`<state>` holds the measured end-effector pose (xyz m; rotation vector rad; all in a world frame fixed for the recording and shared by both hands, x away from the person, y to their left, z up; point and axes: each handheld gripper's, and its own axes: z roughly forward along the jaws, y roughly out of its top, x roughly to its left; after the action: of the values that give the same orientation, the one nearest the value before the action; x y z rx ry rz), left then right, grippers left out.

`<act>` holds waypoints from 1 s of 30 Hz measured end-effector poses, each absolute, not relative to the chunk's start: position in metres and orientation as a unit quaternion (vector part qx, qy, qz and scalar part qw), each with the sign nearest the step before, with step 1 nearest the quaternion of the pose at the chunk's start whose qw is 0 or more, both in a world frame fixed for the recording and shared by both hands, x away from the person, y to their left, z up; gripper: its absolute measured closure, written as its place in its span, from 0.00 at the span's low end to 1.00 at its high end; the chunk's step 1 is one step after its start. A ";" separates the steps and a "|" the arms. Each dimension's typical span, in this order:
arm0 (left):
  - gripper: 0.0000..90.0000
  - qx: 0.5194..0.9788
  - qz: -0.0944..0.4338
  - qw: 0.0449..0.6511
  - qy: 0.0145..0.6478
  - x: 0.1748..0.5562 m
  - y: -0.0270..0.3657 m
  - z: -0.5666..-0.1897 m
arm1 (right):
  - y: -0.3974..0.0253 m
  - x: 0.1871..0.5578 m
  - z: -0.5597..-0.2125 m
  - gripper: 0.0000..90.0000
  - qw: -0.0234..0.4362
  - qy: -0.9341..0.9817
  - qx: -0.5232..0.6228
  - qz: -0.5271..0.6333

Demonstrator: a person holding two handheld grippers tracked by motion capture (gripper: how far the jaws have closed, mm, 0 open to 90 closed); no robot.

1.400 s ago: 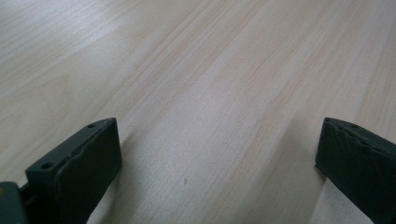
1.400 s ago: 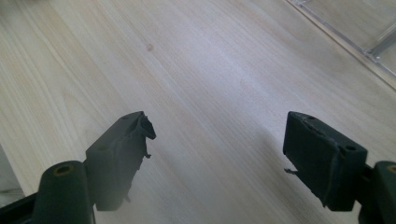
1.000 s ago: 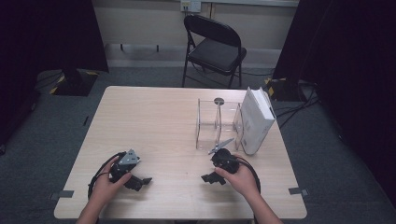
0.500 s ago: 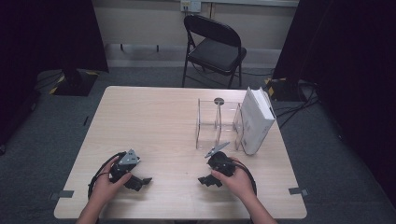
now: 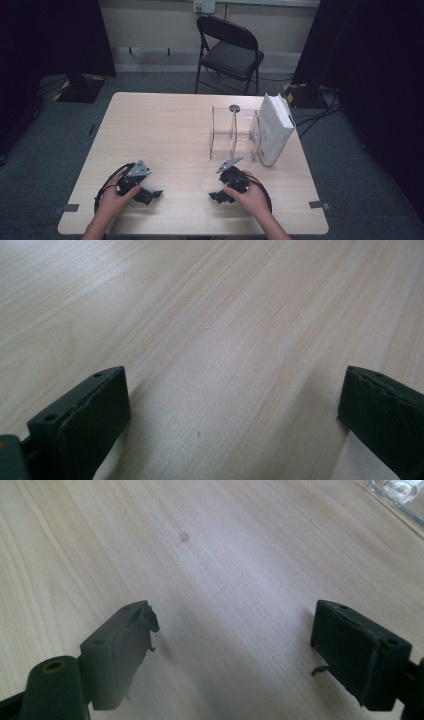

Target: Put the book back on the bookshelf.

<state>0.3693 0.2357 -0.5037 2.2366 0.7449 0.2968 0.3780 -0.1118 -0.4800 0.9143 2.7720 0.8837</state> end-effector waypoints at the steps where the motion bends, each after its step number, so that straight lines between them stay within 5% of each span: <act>1: 0.00 0.873 0.116 0.374 0.291 0.369 0.236 -0.504 | -0.112 0.378 -0.481 0.16 0.048 0.908 0.294 0.295; 9: 0.00 0.873 0.116 0.374 0.291 0.369 0.236 -0.504 | -0.109 0.371 -0.487 0.14 0.091 0.908 0.273 0.305; 30: 0.00 0.873 0.116 0.374 0.291 0.369 0.236 -0.504 | -0.114 0.364 -0.500 0.12 0.113 0.879 0.276 0.371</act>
<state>0.3692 0.2356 -0.5038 2.2361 0.7453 0.2964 0.3643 -0.1138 -0.5001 0.8107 2.5804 1.0885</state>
